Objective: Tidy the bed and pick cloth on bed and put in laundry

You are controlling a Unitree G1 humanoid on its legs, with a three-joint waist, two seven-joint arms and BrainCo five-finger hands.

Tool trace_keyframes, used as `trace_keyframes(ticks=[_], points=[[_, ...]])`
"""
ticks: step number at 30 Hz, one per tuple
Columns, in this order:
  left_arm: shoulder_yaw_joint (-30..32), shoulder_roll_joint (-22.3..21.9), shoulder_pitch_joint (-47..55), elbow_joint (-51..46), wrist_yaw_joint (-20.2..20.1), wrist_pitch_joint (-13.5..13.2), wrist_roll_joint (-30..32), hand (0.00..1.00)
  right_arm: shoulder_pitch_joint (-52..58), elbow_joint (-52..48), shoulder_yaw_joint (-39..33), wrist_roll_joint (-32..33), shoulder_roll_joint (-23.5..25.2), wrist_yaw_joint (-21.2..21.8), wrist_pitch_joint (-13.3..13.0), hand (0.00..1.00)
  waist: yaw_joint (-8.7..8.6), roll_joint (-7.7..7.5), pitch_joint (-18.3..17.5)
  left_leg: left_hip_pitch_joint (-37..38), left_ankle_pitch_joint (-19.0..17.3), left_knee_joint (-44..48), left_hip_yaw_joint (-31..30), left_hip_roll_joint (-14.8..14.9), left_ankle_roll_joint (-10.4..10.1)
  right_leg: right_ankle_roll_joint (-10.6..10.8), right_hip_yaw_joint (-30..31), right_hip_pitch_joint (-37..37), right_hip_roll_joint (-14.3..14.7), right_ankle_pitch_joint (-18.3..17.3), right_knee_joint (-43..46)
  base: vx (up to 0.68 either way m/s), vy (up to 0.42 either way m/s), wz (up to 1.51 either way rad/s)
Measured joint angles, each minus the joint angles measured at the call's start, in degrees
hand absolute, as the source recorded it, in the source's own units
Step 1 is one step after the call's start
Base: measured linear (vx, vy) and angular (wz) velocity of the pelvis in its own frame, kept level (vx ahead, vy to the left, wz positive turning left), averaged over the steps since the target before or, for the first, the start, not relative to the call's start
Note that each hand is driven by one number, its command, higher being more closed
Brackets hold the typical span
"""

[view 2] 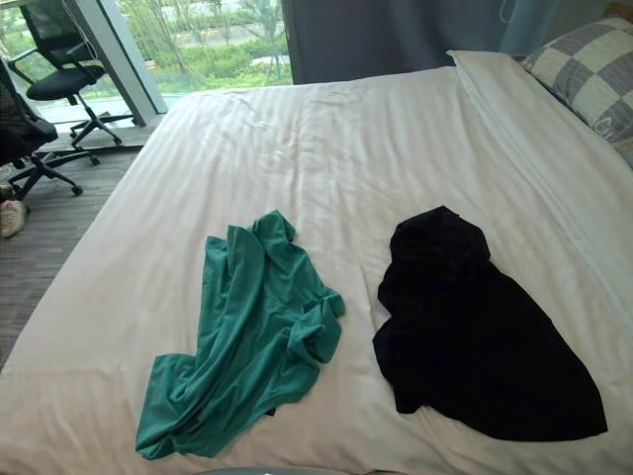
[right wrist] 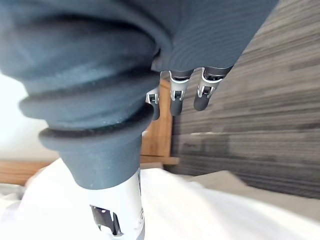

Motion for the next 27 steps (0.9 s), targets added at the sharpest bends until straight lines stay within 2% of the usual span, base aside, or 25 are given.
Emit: trace_keyframes(ticks=[4, 5, 8, 9, 11, 14, 15, 17, 18, 19, 20, 21, 22, 24, 26, 27], points=[[1.7, 8.1, -0.2, 0.0, 1.9, -0.3, -4.3, 0.00, -3.3, -0.3, -1.8, -0.4, -4.8, -1.7, -1.1, 0.00, -0.53, -0.49, -0.9, -0.7, 0.3, 0.1, -1.5, 0.0, 0.0, -0.1, -1.1, 0.1, 0.2, 0.0, -0.3, -0.02, -0.019, 0.17], [2.9, 11.7, -0.8, -0.1, 3.6, -1.1, -6.4, 0.00, -4.4, -0.9, -1.8, -1.1, -5.8, -3.0, -1.6, 0.00, -0.69, -0.90, -1.8, -1.1, 0.4, 0.3, -2.5, -0.2, 0.1, -0.1, -1.5, 0.0, 0.2, 0.0, -0.3, 0.06, -0.021, 0.16], [2.6, 18.1, -2.9, -1.0, 6.4, -2.8, -8.1, 0.00, -6.5, -3.1, -0.7, -2.6, -6.4, -4.6, -2.2, 0.00, -0.59, -1.52, -2.4, -1.3, 0.5, 1.1, -2.9, -0.2, 0.2, -0.1, -1.6, 0.1, 0.2, 0.0, -0.3, 0.03, -0.014, 0.11], [0.1, 21.4, -3.9, -3.4, 8.5, -4.2, -8.0, 0.00, -7.5, -5.7, 2.2, -3.7, -6.9, -5.7, -2.9, 0.00, -0.60, -1.82, -2.4, -1.5, 0.5, 1.2, -3.3, -0.2, 0.2, -0.1, -1.6, 0.1, 0.4, 0.0, -0.3, -0.03, -0.011, 0.05], [-3.4, 23.8, -5.0, -7.3, 10.4, -5.5, -7.2, 0.00, -7.9, -9.1, 4.7, -5.3, -6.9, -6.7, -4.0, 0.00, -0.56, -2.08, -2.5, -1.7, 0.6, 1.2, -3.4, -0.2, 0.3, -0.1, -1.7, 0.0, 0.4, 0.0, -0.4, -0.03, 0.000, 0.07], [-14.7, 26.9, -7.1, -18.4, 14.0, -9.9, -3.8, 0.00, -8.7, -14.9, 10.3, -8.4, -7.0, -8.9, -6.4, 0.00, -0.47, -2.38, -2.6, -1.9, 0.7, 1.3, -4.0, -0.4, 0.6, -0.1, -1.9, 0.1, 0.3, 0.0, -0.4, -0.02, 0.007, 0.06], [-16.8, 26.9, -7.4, -19.9, 14.4, -10.4, -3.3, 0.00, -8.7, -15.6, 11.5, -8.8, -7.0, -9.2, -6.4, 0.00, -0.51, -2.35, -2.6, -2.0, 0.8, 1.3, -4.0, -0.4, 0.6, -0.1, -2.0, 0.0, 0.3, 0.0, -0.5, -0.01, 0.007, 0.08], [-25.7, 26.2, -8.5, -25.5, 15.1, -11.6, 0.0, 0.00, -8.8, -18.3, 16.4, -10.8, -6.7, -9.2, -6.3, 0.00, -0.54, -1.97, -2.4, -2.1, 0.8, 1.3, -4.0, -0.5, 0.7, -0.3, -2.0, 0.0, 0.3, 0.3, -0.7, 0.00, 0.000, 0.00], [-27.8, 25.6, -9.1, -27.1, 15.1, -11.6, 1.1, 0.00, -8.8, -19.2, 17.7, -11.5, -6.6, -9.1, -6.3, 0.00, -0.53, -1.79, -2.3, -2.1, 0.8, 1.3, -4.0, -0.5, 0.7, -0.4, -2.0, 0.1, 0.3, 0.4, -0.9, -0.01, 0.012, -0.07], [-30.1, 25.0, -9.1, -32.0, 14.8, -11.0, 3.6, 0.00, -9.5, -21.6, 18.9, -12.9, -5.5, -8.9, -6.3, 0.00, -0.66, -1.33, -2.2, -2.2, 0.9, 1.3, -4.0, -0.5, 0.8, -0.5, -1.8, 0.1, 0.4, 0.8, -1.3, 0.02, 0.001, -0.16], [-30.1, 25.2, -9.0, -37.7, 13.9, -10.9, 4.7, 0.00, -9.7, -24.1, 18.9, -14.0, -4.4, -8.8, -6.3, 0.00, -0.65, -1.50, -2.0, -2.2, 0.9, 1.2, -3.8, -0.4, 0.8, -0.6, -1.3, 0.1, 0.5, 0.8, -1.3, 0.02, -0.009, -0.15], [-30.4, 25.5, -8.9, -41.4, 13.2, -11.0, 4.5, 0.00, -9.4, -25.4, 19.2, -14.2, -4.2, -8.6, -6.4, 0.00, -0.64, -1.59, -1.9, -2.2, 0.9, 1.2, -3.8, -0.5, 0.8, -0.6, -1.3, 0.1, 0.5, 0.8, -1.3, 0.04, -0.007, -0.07], [-33.4, 25.7, -8.1, -48.9, 12.3, -11.7, 5.4, 0.00, -7.0, -28.7, 20.2, -14.7, -3.8, -8.1, -6.3, 0.00, -0.61, -1.61, -1.7, -2.2, 0.8, 1.1, -4.0, -0.5, 0.8, -0.6, -1.4, 0.2, 0.1, 0.8, -1.3, 0.05, 0.002, 0.04], [-37.8, 22.7, -6.2, -59.5, 11.9, -13.7, 11.1, 0.00, -5.1, -33.9, 20.3, -17.8, -2.2, -7.5, -6.4, 0.00, -0.58, -1.06, -1.2, -2.1, 0.9, 1.1, -4.1, -0.6, 1.0, -0.6, -1.4, 0.4, -0.1, 0.8, -1.4, 0.05, -0.007, 0.04], [-44.1, 14.5, -4.6, -70.0, 9.7, -15.5, 17.4, 0.00, -5.2, -38.0, 21.1, -21.5, -0.8, -6.5, -6.5, 0.00, -1.53, -0.47, 0.9, -1.2, 0.8, 1.1, -4.1, -0.9, 1.3, -0.2, -1.4, 1.6, -0.4, 1.0, -1.8, 0.02, -0.005, 0.01], [-46.0, 12.9, -4.2, -70.5, 9.3, -15.8, 19.2, 0.00, -5.3, -38.4, 22.1, -22.5, -0.4, -6.3, -6.4, 0.00, -2.07, -0.32, 1.3, -0.8, 0.8, 1.2, -4.1, -0.8, 1.3, -0.2, -1.4, 2.0, -0.4, 1.0, -2.0, 0.00, 0.000, 0.00]])
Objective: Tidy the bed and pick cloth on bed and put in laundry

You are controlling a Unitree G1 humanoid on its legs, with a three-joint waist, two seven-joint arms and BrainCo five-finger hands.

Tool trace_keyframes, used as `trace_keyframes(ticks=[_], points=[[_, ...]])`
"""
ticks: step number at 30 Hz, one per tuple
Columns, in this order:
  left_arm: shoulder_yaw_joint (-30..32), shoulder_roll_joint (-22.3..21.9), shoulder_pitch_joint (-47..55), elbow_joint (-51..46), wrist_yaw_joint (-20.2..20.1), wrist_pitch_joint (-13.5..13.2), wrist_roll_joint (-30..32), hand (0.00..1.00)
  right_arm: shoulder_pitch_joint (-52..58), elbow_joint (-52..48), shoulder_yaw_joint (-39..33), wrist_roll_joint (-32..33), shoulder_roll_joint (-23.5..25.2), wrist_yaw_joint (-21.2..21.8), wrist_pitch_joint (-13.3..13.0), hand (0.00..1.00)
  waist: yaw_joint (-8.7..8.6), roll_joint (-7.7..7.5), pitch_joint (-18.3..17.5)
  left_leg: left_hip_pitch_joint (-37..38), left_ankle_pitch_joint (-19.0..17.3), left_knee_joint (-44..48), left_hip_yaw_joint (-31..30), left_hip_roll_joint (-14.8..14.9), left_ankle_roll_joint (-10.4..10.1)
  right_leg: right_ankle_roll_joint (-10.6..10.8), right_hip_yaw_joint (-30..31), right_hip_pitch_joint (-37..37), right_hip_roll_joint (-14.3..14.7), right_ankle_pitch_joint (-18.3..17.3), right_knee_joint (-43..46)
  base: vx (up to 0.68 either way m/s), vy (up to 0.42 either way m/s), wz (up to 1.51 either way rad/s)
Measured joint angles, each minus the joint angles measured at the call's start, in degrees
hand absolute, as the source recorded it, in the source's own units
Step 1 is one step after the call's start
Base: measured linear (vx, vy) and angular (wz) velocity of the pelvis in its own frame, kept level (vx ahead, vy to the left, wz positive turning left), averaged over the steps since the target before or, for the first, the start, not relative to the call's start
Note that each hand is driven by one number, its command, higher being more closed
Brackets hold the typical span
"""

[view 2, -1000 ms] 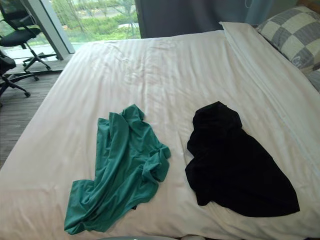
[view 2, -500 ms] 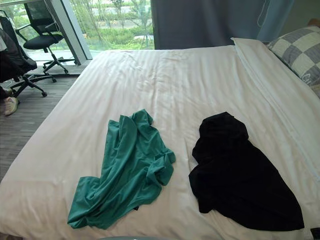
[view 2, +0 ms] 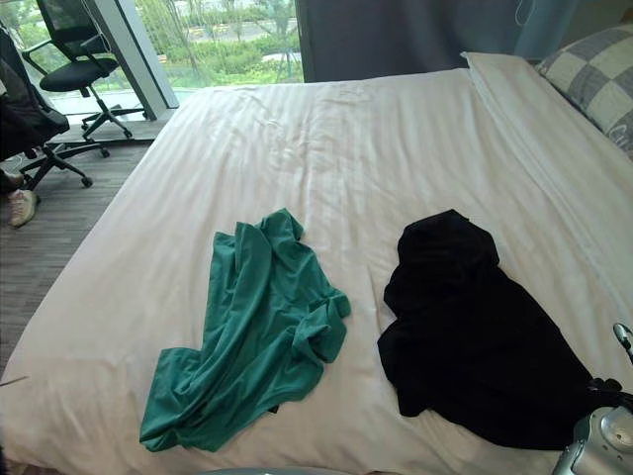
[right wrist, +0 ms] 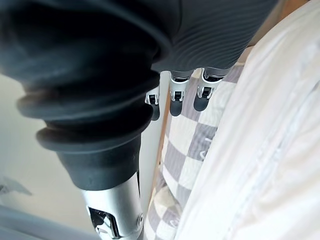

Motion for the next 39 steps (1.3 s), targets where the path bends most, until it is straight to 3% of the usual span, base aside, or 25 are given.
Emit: trace_keyframes(ticks=[6, 13, 16, 24, 31, 35, 36, 39], points=[[-10.2, -3.6, 1.8, -2.7, -3.5, 0.3, 5.7, 0.00, 1.4, -5.3, 4.6, -5.3, 1.0, 3.6, 0.1, 0.00, -0.29, 0.02, 2.6, 0.6, 0.0, 0.0, 1.3, 0.9, -0.1, -0.1, 1.3, -0.2, 0.6, 0.1, -0.1, -0.01, -0.024, -0.10], [-15.9, -5.1, 1.9, -3.8, -8.1, 1.5, 9.8, 0.00, 3.1, -8.2, 10.1, -9.5, 2.5, 6.4, 0.1, 0.00, -0.72, 0.33, 4.2, 0.7, -0.1, 0.5, 3.3, 0.9, -0.1, -0.1, 3.4, -1.0, 0.6, 0.6, -0.3, 0.00, -0.009, -0.16], [-18.9, -5.3, 1.6, -2.3, -9.4, 2.6, 12.4, 0.00, 3.5, -9.1, 12.2, -10.1, 2.6, 7.3, 0.1, 0.00, -1.67, 0.31, 5.4, 0.7, -0.2, 0.9, 3.9, 0.9, 0.0, -0.1, 3.9, -1.2, 0.6, 1.0, -0.4, -0.03, 0.000, -0.12], [-23.1, -5.6, -1.6, 6.6, -10.9, 6.8, 23.0, 0.00, 4.0, -12.6, 16.3, -12.0, 2.8, 8.6, 0.2, 0.00, -2.89, 1.22, 8.6, -1.6, -0.2, 0.9, 5.9, 1.0, 0.1, -0.1, 6.5, -4.6, 1.1, 3.2, -1.3, -0.06, 0.004, -0.17], [-23.6, -11.3, -5.1, 19.9, -10.8, 11.8, 31.4, 0.00, 4.6, -13.1, 19.2, -12.3, 5.1, 8.7, 0.2, 0.00, -3.02, 1.42, 11.5, -4.0, -0.2, 1.6, 6.5, 1.2, 0.1, -0.2, 7.1, -7.4, 1.2, 4.0, -1.1, -0.05, -0.010, -0.06], [-25.4, -12.2, -6.1, 23.9, -9.7, 12.7, 33.8, 0.00, 4.4, -12.9, 21.0, -12.3, 5.2, 8.6, 0.2, 0.00, -2.59, 1.41, 12.5, -6.0, -0.1, 2.8, 6.5, 1.2, 0.2, -0.2, 7.2, -8.9, 1.1, 4.0, -0.8, -0.01, -0.013, 0.01], [-26.1, -12.2, -7.0, 24.8, -9.0, 12.7, 34.7, 1.00, 4.2, -12.9, 21.4, -12.3, 5.2, 8.6, 0.2, 0.00, -2.28, 1.47, 12.6, -6.4, -0.1, 3.1, 6.5, 1.2, 0.2, -0.2, 7.2, -9.1, 1.1, 4.0, -0.7, 0.00, 0.000, 0.00], [-28.1, -12.2, -7.8, 25.4, -8.0, 12.5, 35.9, 1.00, 2.2, -12.9, 22.7, -12.2, 5.0, 8.6, 0.2, 0.00, -1.32, 1.54, 14.0, -6.7, -0.1, 3.9, 6.6, 1.3, 0.2, -0.3, 7.4, -9.1, 0.9, 4.0, -0.5, 0.00, 0.000, 0.00]])
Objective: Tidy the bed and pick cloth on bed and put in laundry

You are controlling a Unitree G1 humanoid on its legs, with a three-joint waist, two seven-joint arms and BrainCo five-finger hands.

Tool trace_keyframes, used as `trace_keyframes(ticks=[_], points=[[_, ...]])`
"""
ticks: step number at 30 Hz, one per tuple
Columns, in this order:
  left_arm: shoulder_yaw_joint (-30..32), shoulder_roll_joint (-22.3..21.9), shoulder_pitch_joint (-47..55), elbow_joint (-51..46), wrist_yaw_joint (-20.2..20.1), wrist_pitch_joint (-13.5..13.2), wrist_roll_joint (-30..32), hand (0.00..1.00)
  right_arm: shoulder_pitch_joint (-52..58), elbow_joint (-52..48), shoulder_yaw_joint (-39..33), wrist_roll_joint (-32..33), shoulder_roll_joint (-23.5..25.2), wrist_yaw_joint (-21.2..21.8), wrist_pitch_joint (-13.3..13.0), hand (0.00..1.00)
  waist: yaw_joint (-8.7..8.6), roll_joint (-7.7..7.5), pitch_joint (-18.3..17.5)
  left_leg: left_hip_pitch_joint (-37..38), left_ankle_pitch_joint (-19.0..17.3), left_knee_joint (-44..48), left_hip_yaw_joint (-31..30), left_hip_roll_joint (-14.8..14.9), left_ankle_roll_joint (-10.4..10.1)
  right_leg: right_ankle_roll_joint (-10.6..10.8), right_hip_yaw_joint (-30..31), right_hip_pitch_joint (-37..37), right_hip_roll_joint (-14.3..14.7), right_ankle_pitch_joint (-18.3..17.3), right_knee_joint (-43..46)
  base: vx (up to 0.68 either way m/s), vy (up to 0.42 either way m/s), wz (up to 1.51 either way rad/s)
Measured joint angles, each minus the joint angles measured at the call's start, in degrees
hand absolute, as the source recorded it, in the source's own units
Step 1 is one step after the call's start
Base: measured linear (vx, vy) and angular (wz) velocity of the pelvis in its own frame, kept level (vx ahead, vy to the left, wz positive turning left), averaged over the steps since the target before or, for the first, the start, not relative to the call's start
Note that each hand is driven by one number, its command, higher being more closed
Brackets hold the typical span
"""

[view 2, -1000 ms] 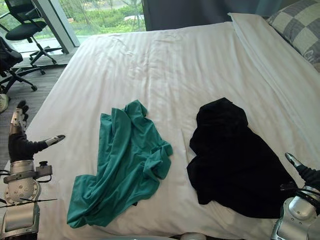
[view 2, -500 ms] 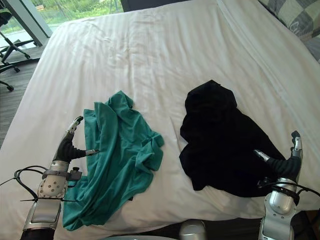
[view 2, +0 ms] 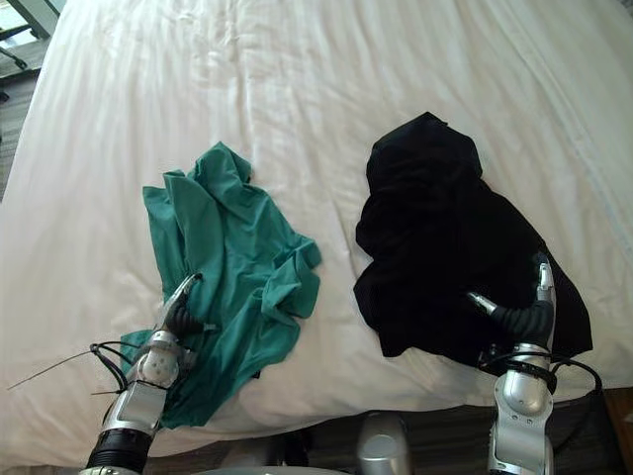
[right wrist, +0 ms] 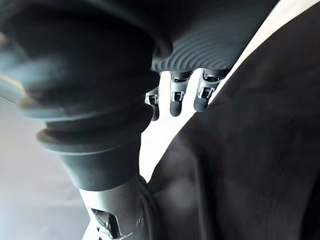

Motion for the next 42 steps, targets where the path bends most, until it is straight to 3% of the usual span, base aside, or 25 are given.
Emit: trace_keyframes(ticks=[6, 9, 12, 17, 20, 24, 25, 27, 30, 33, 34, 35, 37, 38, 39, 40, 41, 42], points=[[-2.6, 3.2, -2.2, -1.4, -0.1, -1.3, 1.0, 1.00, -4.0, 0.0, 7.4, -0.1, -1.3, 0.2, -0.1, 0.00, 1.44, 0.03, 0.5, -1.7, 0.0, 0.5, 0.7, -0.1, 0.0, 0.0, 0.4, -2.1, -0.6, 0.0, 0.9, -0.01, 0.001, -0.03], [-4.2, 4.2, -1.9, -2.2, -0.5, -3.3, -3.6, 1.00, -5.7, 0.0, 12.5, -0.3, -3.4, 2.6, -0.3, 0.00, 1.72, -0.54, 0.9, -1.7, 0.0, 0.5, 0.7, -0.5, 0.0, 0.0, 0.2, -2.1, -0.8, 0.0, 1.3, 0.01, 0.011, 0.06], [-5.7, 4.9, -1.7, -1.6, -2.6, -7.0, -15.0, 1.00, -8.5, 1.6, 17.1, -2.6, -6.5, 4.6, -1.2, 0.00, 2.11, -1.77, 1.7, -1.7, 0.0, 0.5, -0.8, -0.7, 0.0, 0.0, -1.3, -1.4, -1.4, 0.0, 1.4, 0.01, 0.014, 0.18], [-8.6, 4.6, 0.6, -3.1, -4.6, -8.8, -25.1, 1.00, -14.4, 15.1, 18.9, -7.9, -10.8, 5.1, -0.1, 0.00, 3.19, -1.97, 1.8, -2.1, 0.3, 1.0, -5.1, -1.1, 0.4, 0.0, -5.6, 0.9, -2.1, 0.0, 1.5, 0.02, 0.007, 0.42], [-7.6, 4.2, 5.4, -6.6, -5.3, -8.9, -31.5, 1.00, -18.1, 25.1, 18.9, -11.6, -14.2, 5.4, 1.1, 0.00, 3.93, -1.32, 2.1, -2.6, 0.5, 1.8, -6.9, -1.5, 0.7, 0.0, -7.9, 2.0, -2.9, -0.8, 2.4, 0.03, 0.004, 0.47], [-1.0, 0.5, 13.4, -11.6, -7.2, -8.9, -46.0, 1.00, -28.2, 43.1, 19.1, -19.0, -19.1, 5.8, 0.7, 0.00, 4.97, 0.23, 2.6, -2.6, 0.5, 4.5, -9.3, -1.8, 0.7, -0.4, -11.0, 3.6, -3.7, -2.4, 5.4, -0.01, -0.010, 0.35], [-0.5, 0.0, 14.1, -12.2, -7.6, -8.8, -47.8, 1.00, -29.7, 45.1, 19.1, -20.4, -19.7, 6.3, 0.7, 1.00, 5.07, 0.40, 2.6, -2.6, 0.5, 4.7, -9.8, -1.8, 0.7, -0.4, -11.3, 3.9, -3.7, -2.5, 5.4, -0.07, -0.023, 0.34], [1.4, -2.2, 16.3, -15.5, -9.1, -8.5, -53.0, 1.00, -34.1, 51.7, 17.3, -26.7, -24.1, 9.0, 0.7, 1.00, 6.54, 1.82, 2.4, -3.4, 0.5, 4.9, -11.8, -2.3, 0.7, -0.3, -13.7, 4.5, -3.8, -3.6, 5.5, -0.11, -0.006, 0.41], [3.8, -5.1, 17.5, -18.8, -10.0, -8.3, -55.6, 1.00, -34.1, 53.1, 13.4, -32.0, -27.8, 11.3, 1.1, 1.00, 8.13, 2.65, 2.3, -5.6, 1.6, 4.8, -14.9, -2.4, 1.1, -0.3, -16.2, 2.6, -5.0, -6.4, 8.2, -0.16, -0.004, 0.67], [5.3, -8.7, 20.4, -22.3, -9.7, -8.1, -55.2, 1.00, -31.0, 53.2, 9.7, -34.3, -29.6, 11.3, 2.3, 1.00, 9.45, 2.04, 2.1, -6.9, 4.1, 2.8, -17.5, -4.1, 0.5, -0.3, -18.8, 0.0, -8.0, -9.4, 14.4, -0.14, 0.023, 0.59], [5.2, -9.8, 21.1, -22.8, -9.6, -7.8, -54.7, 1.00, -29.1, 52.7, 7.7, -34.5, -29.4, 11.2, 2.7, 1.00, 9.55, 0.89, 1.8, -7.6, 3.4, 3.3, -15.4, -4.2, 1.3, -0.5, -20.3, -0.2, -9.3, -9.4, 15.1, -0.01, 0.056, 0.47], [5.2, -10.5, 21.3, -22.9, -9.1, -7.7, -54.1, 1.00, -26.9, 51.7, 5.6, -34.5, -27.8, 11.1, 4.0, 1.00, 9.89, 0.04, 0.0, -8.3, 1.7, 6.5, -7.3, -2.7, 3.5, 0.2, -20.6, -1.3, -10.9, -9.0, 16.4, 0.03, 0.050, 0.40], [5.1, -10.7, 20.0, -23.5, -8.8, -7.2, -54.0, 1.00, -24.5, 51.5, 1.7, -33.2, -24.7, 11.0, 5.6, 1.00, 9.64, -1.47, -0.8, -8.9, 0.5, 10.0, -1.9, -2.0, 4.5, 0.4, -21.6, -2.0, -12.8, -8.9, 20.7, 0.14, 0.035, 0.34], [5.0, -10.6, 19.2, -23.5, -8.8, -7.0, -54.0, 1.00, -23.5, 51.5, 0.7, -32.7, -23.7, 11.0, 6.1, 1.00, 9.45, -2.23, -0.9, -9.5, 0.8, 11.2, -1.7, -2.3, 5.0, 0.1, -21.8, -2.4, -13.6, -9.0, 21.8, 0.10, 0.071, 0.49], [4.8, -11.4, 17.9, -23.4, -8.8, -6.7, -54.0, 1.00, -20.6, 51.5, -0.5, -29.1, -22.2, 10.9, 6.4, 1.00, 9.43, -1.81, -0.8, -9.8, 1.2, 12.0, -2.5, -2.2, 5.4, -1.0, -21.5, -2.9, -12.4, -9.7, 21.3, -0.04, 0.090, 0.66], [4.8, -11.6, 17.1, -23.1, -8.8, -6.8, -54.0, 1.00, -17.9, 51.5, -0.4, -24.8, -20.6, 10.8, 6.4, 1.00, 8.53, -2.80, -1.9, -9.4, 4.3, 7.0, -6.7, -3.7, 2.4, -3.4, -20.9, -2.2, -8.6, -8.1, 15.1, -0.06, 0.065, 0.98], [4.5, -11.6, 16.3, -22.3, -8.9, -6.6, -54.0, 1.00, -16.1, 51.3, -0.4, -23.1, -20.0, 10.6, 6.5, 1.00, 6.86, -3.41, -2.5, -8.4, 4.2, 5.1, -7.9, -4.0, 3.3, -3.3, -22.8, -0.3, -9.3, -6.8, 13.0, 0.02, 0.016, 1.16], [4.4, -11.2, 15.6, -22.2, -9.1, -6.6, -54.1, 1.00, -13.7, 50.4, -0.4, -19.7, -17.9, 9.7, 6.8, 1.00, 6.16, -4.94, -3.2, -7.2, 0.4, 10.1, -3.9, -1.8, 5.6, -2.4, -25.1, 0.5, -10.6, -5.5, 12.3, 0.07, -0.016, 0.91]])
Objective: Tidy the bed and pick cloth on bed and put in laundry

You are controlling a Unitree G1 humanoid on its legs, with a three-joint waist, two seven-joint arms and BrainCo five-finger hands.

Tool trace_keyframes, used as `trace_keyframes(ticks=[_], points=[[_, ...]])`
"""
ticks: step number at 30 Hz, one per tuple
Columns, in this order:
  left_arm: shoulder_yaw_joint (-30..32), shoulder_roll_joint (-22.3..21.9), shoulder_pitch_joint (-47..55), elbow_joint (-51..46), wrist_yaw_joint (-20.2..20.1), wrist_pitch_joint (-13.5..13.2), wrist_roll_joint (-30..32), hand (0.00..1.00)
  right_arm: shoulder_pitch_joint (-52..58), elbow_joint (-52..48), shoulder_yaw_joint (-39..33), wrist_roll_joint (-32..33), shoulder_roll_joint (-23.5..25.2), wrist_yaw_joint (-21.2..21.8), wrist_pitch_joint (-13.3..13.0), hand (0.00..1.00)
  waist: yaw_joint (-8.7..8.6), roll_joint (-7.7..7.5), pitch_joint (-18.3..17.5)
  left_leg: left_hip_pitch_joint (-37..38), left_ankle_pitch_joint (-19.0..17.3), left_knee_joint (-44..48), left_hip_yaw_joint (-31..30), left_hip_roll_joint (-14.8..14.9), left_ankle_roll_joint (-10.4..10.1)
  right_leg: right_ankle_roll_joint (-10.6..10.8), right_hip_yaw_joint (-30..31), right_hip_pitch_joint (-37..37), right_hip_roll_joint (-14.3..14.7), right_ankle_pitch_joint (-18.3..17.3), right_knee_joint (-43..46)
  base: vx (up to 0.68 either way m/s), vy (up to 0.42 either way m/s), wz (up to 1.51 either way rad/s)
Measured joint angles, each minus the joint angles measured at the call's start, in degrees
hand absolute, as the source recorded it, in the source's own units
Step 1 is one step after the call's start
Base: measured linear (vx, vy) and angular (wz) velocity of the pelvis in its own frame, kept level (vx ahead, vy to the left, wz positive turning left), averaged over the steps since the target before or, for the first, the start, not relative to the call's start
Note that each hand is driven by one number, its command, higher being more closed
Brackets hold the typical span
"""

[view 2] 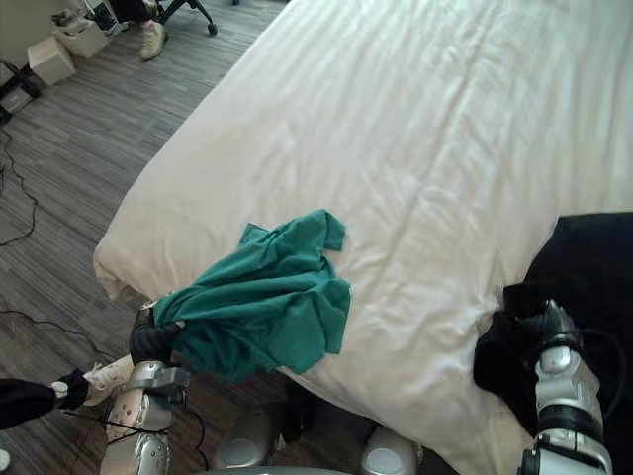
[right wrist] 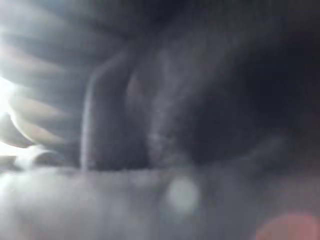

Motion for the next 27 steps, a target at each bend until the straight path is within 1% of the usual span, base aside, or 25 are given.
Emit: trace_keyframes(ticks=[1, 2, 3, 4, 5, 6, 7, 8, 9, 11, 13, 14, 15, 16, 17, 18, 19, 20, 21, 22, 23, 24, 25, 26, 27], points=[[-0.1, 0.6, 0.3, 0.1, 0.0, 0.0, -0.1, 1.00, 1.9, -1.6, 0.1, 3.6, 2.1, -0.4, 0.2, 1.00, -0.36, -0.21, -0.7, 3.3, 0.1, 0.5, 4.5, 4.1, -1.6, -0.4, -1.0, 0.2, -0.5, 0.3, 1.9, 0.15, 0.031, 0.94], [-1.0, 0.5, 0.2, 0.1, 0.0, -0.1, -0.1, 1.00, 5.1, -3.7, 0.2, 7.0, 3.2, -1.1, 0.5, 1.00, -2.03, 0.73, -1.2, 6.9, 2.5, -2.3, 5.4, 7.4, -5.1, -0.4, -3.2, 1.4, -1.2, 0.2, 3.8, 0.09, 0.058, 0.69], [-1.6, 0.5, 0.0, 0.1, 0.2, -0.3, -0.1, 1.00, 5.8, -4.0, 0.2, 8.2, 3.6, -1.5, 0.5, 1.00, -2.10, 0.83, -1.3, 7.2, 2.4, -2.5, 4.6, 7.0, -5.3, -0.4, -3.9, 1.5, -1.8, 0.2, 4.3, 0.06, 0.121, 0.67], [-2.8, 0.9, -0.1, 0.5, 0.8, -1.0, -0.1, 1.00, 6.6, -4.1, 0.5, 11.4, 5.2, -2.7, 0.4, 1.00, -2.00, 0.09, -2.1, 6.9, 2.4, -2.3, 6.5, 6.4, -5.2, -1.1, -5.4, 1.8, -2.5, 0.6, 3.9, -0.01, 0.097, 0.27], [-3.9, 1.1, -0.1, 1.3, 1.6, -1.6, -0.1, 1.00, 7.2, -4.4, 1.8, 13.4, 6.4, -3.3, 0.2, 1.00, -1.92, 0.05, -2.9, 6.1, 2.3, -2.3, 6.8, 6.4, -5.2, -1.8, -6.6, 1.7, -2.3, 1.6, 2.7, -0.03, 0.109, 0.20], [-4.5, 1.0, -0.1, 3.2, 2.9, -2.0, 0.8, 1.00, 7.7, -5.3, 6.2, 16.2, 7.1, -4.1, -0.2, 1.00, -1.87, -0.39, -3.7, 6.1, 2.1, -4.1, 6.8, 6.4, -5.5, -2.6, -8.6, 1.8, -1.5, 3.3, 1.4, -0.02, 0.079, 0.16], [-4.8, 0.8, -0.2, 4.4, 3.3, -2.0, 1.4, 1.00, 7.7, -5.7, 7.7, 17.1, 7.2, -4.5, -0.3, 1.00, -1.91, -0.37, -3.8, 6.3, 1.8, -4.9, 6.8, 6.5, -6.1, -2.6, -9.2, 1.9, -1.3, 3.6, 1.2, -0.03, 0.093, 0.18], [-5.0, 0.5, -0.3, 7.0, 4.6, -2.0, 2.4, 1.00, 8.1, -6.0, 9.8, 19.0, 7.4, -5.3, -0.5, 1.00, -1.91, -0.37, -3.8, 6.6, 0.9, -5.8, 6.8, 6.5, -7.1, -2.6, -9.9, 2.3, -1.1, 3.6, 1.1, -0.05, 0.106, 0.30], [-6.0, -0.4, -0.3, 10.8, 6.0, -1.2, 3.8, 1.00, 8.4, -6.1, 10.9, 20.8, 8.0, -6.0, -0.5, 1.00, -1.80, -0.61, -3.9, 6.6, 0.8, -6.0, 6.7, 6.4, -7.3, -2.6, -10.5, 2.9, -1.3, 3.9, 1.4, -0.06, 0.104, 0.30], [-6.2, -1.4, 1.9, 13.7, 7.9, 0.4, 6.0, 1.00, 8.5, -6.2, 13.9, 22.5, 8.8, -6.5, -0.5, 1.00, -1.45, -1.13, -4.0, 6.6, 0.4, -5.1, 6.4, 6.5, -7.1, -2.8, -10.6, 3.8, -1.8, 4.1, 2.7, -0.09, 0.086, 0.29], [-6.8, -2.5, 5.4, 14.7, 8.4, 1.5, 8.4, 1.00, 9.5, -7.5, 17.5, 24.6, 9.1, -6.5, -0.4, 1.00, -1.09, -0.98, -3.8, 5.0, -2.0, -0.2, 4.2, 7.4, -6.3, -2.8, -9.9, 4.7, -1.8, 4.1, 5.1, -0.11, 0.076, 0.45], [-7.0, -3.1, 7.3, 14.7, 8.6, 1.7, 9.2, 1.00, 10.7, -8.7, 18.6, 25.4, 9.3, -6.5, -0.5, 1.00, -0.93, -0.71, -3.8, 3.1, -3.4, 2.6, 1.7, 7.9, -5.8, -2.8, -7.3, 4.6, -1.2, 4.1, 6.5, -0.12, 0.074, 0.93], [-7.0, -3.3, 9.3, 14.7, 8.8, 2.3, 9.2, 1.00, 12.6, -9.8, 19.0, 27.3, 10.0, -6.5, -0.4, 1.00, -0.80, -0.60, -3.9, 1.1, -4.3, 4.4, -1.9, 7.7, -4.9, -2.8, -2.7, 4.6, -0.7, 4.1, 7.9, -0.13, 0.070, 1.10], [-6.8, -3.1, 10.2, 14.7, 8.8, 2.5, 9.1, 1.00, 13.4, -10.1, 19.0, 28.2, 10.5, -6.5, -0.4, 1.00, -0.64, -0.44, -3.8, 0.4, -4.8, 4.5, -3.4, 7.5, -4.8, -2.8, -0.6, 4.6, -0.3, 4.1, 8.3, -0.13, 0.058, 1.28], [-6.0, -3.1, 11.7, 14.7, 8.9, 2.7, 8.9, 1.00, 14.4, -10.2, 19.0, 29.5, 11.5, -6.5, -0.3, 1.00, -0.14, -0.19, -3.6, -0.7, -4.7, 4.4, -6.2, 6.9, -4.6, -3.0, 2.7, 4.7, 0.8, 4.2, 8.3, -0.10, 0.039, 0.94], [-5.7, -2.9, 12.4, 14.7, 8.9, 2.9, 8.8, 1.00, 14.9, -10.3, 19.1, 29.8, 12.2, -6.5, -0.2, 1.00, 0.24, -0.49, -3.8, -1.1, -4.5, 3.9, -7.7, 6.5, -4.5, -3.1, 4.3, 4.7, 1.5, 4.2, 8.1, -0.14, 0.029, 1.14], [-3.5, -2.2, 12.9, 14.8, 9.1, 3.3, 8.7, 1.00, 16.8, -12.8, 19.3, 31.2, 14.1, -6.5, 0.0, 1.00, 0.44, -0.84, -4.1, -2.1, -4.4, 2.3, -9.9, 6.4, -4.4, -3.1, 7.0, 5.2, 3.9, 4.1, 7.0, -0.15, -0.021, 1.15], [-2.6, -1.1, 12.3, 14.9, 9.1, 3.8, 8.7, 1.00, 19.1, -16.2, 19.3, 32.3, 16.0, -6.4, -0.1, 1.00, 0.82, -1.15, -4.1, -2.6, -4.4, -0.1, -11.0, 6.1, -4.4, -2.9, 9.6, 5.6, 6.8, 2.4, 5.3, -0.16, -0.064, 1.22], [-2.3, -0.6, 11.8, 14.8, 9.2, 4.0, 8.8, 1.00, 20.5, -18.4, 19.6, 33.2, 17.5, -6.2, -0.2, 1.00, 1.13, -1.90, -4.2, -2.7, -4.4, -2.4, -11.1, 5.2, -4.3, -3.3, 11.8, 5.8, 9.1, -1.2, 2.1, -0.06, -0.162, 1.59], [-1.8, 0.3, 10.7, 14.0, 10.1, 3.9, 9.0, 1.00, 23.2, -22.8, 20.6, 33.9, 20.9, -6.0, -1.5, 1.00, 0.04, -7.11, -4.9, -7.1, -6.3, 7.4, -7.0, 1.9, -0.3, -2.8, 19.7, 7.1, 10.8, -9.4, -6.2, 0.00, -0.146, 2.23], [-2.3, -2.0, 9.0, 15.0, 10.5, 5.0, 9.0, 1.00, 26.0, -24.8, 20.2, 34.4, 21.1, -6.3, -2.6, 1.00, -1.70, -3.77, -3.9, -9.6, -7.6, 19.0, -6.7, 2.5, 1.9, -4.4, 20.3, 9.7, 14.6, -10.5, -5.8, 0.03, -0.106, 2.24], [-3.4, -3.2, 9.8, 14.6, 10.7, 4.9, 8.9, 1.00, 28.0, -26.2, 20.2, 34.8, 21.2, -6.6, -2.8, 1.00, -1.47, -2.88, -4.4, -8.1, -6.8, 18.8, -7.3, 1.4, 2.4, -4.8, 22.8, 9.2, 15.5, -10.2, -4.0, 0.00, -0.031, 2.16], [-5.6, -3.6, 10.7, 14.6, 11.7, 5.1, 8.7, 1.00, 30.7, -27.1, 20.3, 36.0, 22.5, -7.5, -4.1, 1.00, -2.70, -2.69, -5.4, -5.7, -8.3, 13.0, -11.1, -1.7, 1.4, -7.2, 28.3, 8.1, 17.9, -11.4, 0.5, -0.05, -0.086, 1.82], [-6.4, -3.6, 10.2, 15.1, 12.2, 5.5, 8.3, 1.00, 32.6, -27.0, 20.5, 36.8, 24.0, -7.7, -4.5, 1.00, -2.52, -4.37, -6.0, -4.3, -5.4, 7.7, -15.0, -5.6, 1.7, -8.5, 31.1, 8.0, 17.9, -10.4, 0.5, -0.05, -0.116, 1.84], [-6.6, -3.5, 9.7, 15.7, 12.6, 5.3, 7.6, 1.00, 33.2, -26.7, 20.5, 37.8, 24.1, -7.8, -4.7, 1.00, -1.73, -4.56, -6.2, -4.4, -4.5, 6.8, -16.7, -6.9, 1.6, -7.8, 29.6, 8.0, 17.6, -9.1, 0.0, -0.04, -0.111, 1.32]])
